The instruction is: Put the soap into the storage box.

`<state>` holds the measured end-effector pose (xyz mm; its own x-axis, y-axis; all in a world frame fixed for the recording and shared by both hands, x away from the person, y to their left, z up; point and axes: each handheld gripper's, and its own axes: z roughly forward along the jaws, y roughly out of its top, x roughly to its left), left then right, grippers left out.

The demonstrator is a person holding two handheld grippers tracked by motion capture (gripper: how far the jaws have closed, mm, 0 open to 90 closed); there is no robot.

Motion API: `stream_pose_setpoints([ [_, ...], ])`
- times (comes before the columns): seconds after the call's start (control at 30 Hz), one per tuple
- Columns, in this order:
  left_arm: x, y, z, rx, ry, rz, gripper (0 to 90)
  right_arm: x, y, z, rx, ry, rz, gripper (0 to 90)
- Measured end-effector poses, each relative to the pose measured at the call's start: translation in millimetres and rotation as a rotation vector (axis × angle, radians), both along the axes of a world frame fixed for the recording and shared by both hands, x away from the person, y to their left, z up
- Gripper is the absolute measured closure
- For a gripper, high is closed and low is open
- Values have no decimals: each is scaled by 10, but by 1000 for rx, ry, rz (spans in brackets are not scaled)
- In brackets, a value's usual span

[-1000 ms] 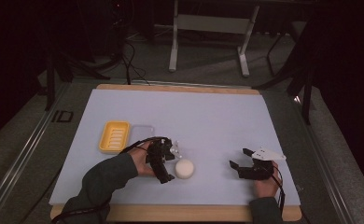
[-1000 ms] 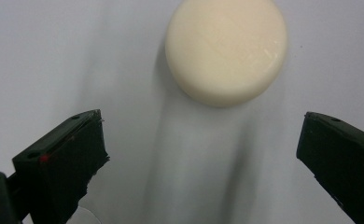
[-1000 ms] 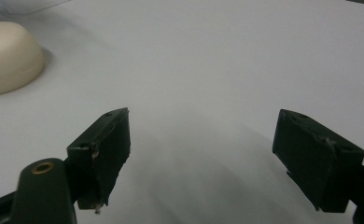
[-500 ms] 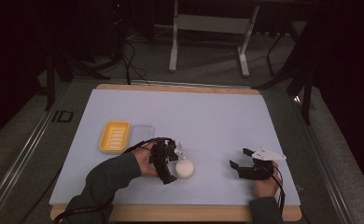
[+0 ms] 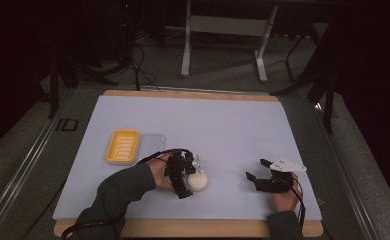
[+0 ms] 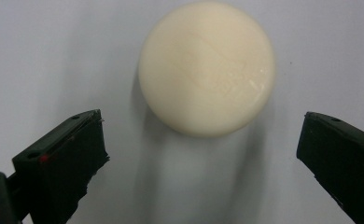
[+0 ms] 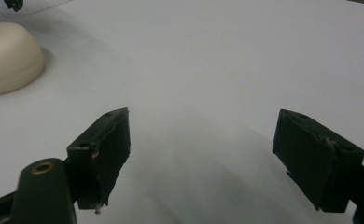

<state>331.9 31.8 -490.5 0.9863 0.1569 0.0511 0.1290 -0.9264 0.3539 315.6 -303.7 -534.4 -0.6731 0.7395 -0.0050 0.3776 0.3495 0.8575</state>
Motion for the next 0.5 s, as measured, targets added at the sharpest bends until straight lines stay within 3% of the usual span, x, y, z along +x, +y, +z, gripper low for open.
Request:
stream_pose_setpoints([
  [0.5,4,-101,-15,24,-10,-29,16,0,0,0,0,2,-1,187],
])
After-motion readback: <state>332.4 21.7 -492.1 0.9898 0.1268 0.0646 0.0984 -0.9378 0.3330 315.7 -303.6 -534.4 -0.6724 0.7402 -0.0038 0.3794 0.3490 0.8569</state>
